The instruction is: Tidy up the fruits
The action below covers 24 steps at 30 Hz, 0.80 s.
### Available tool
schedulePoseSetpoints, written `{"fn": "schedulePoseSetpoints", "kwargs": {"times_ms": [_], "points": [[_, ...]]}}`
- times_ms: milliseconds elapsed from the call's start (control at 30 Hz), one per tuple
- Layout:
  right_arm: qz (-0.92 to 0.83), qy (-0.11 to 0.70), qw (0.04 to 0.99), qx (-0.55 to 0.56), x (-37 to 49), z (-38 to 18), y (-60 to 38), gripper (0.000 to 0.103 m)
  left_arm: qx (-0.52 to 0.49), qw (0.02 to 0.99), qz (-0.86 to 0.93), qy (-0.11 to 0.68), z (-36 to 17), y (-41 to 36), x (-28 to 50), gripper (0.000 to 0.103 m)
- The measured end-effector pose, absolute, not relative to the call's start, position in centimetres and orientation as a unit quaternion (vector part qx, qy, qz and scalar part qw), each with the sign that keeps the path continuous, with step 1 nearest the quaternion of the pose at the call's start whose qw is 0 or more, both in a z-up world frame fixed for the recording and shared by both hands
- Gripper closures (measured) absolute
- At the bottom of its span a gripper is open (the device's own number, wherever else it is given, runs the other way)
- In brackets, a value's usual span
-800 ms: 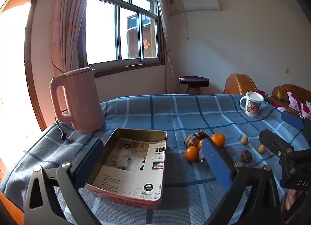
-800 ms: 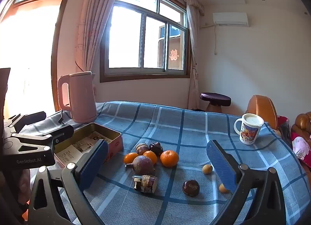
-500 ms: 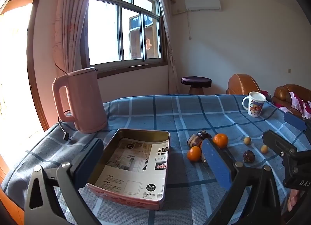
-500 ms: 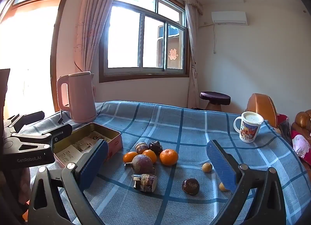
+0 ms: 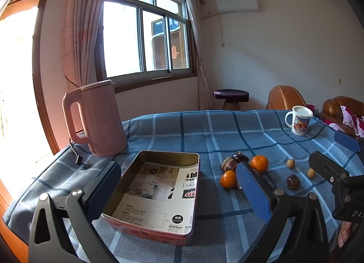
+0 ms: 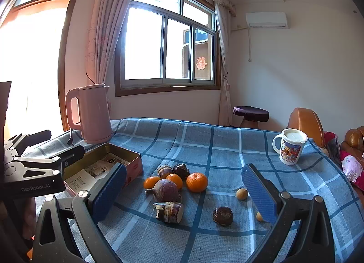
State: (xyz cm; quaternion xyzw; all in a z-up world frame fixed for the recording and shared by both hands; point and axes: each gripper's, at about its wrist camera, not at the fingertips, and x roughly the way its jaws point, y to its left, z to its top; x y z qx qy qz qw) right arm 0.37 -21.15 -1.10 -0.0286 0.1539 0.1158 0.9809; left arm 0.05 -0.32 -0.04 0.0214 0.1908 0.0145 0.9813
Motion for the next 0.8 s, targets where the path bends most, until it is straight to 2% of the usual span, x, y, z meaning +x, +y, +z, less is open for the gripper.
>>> {"fn": "schedulePoseSetpoints", "kwargs": {"times_ms": [800], "points": [[0.116,0.156,0.981,-0.027,0.27,-1.45,-21.08,0.001,0.025,0.981,0.014,0.193,-0.56,-0.38,0.05,0.0]]}}
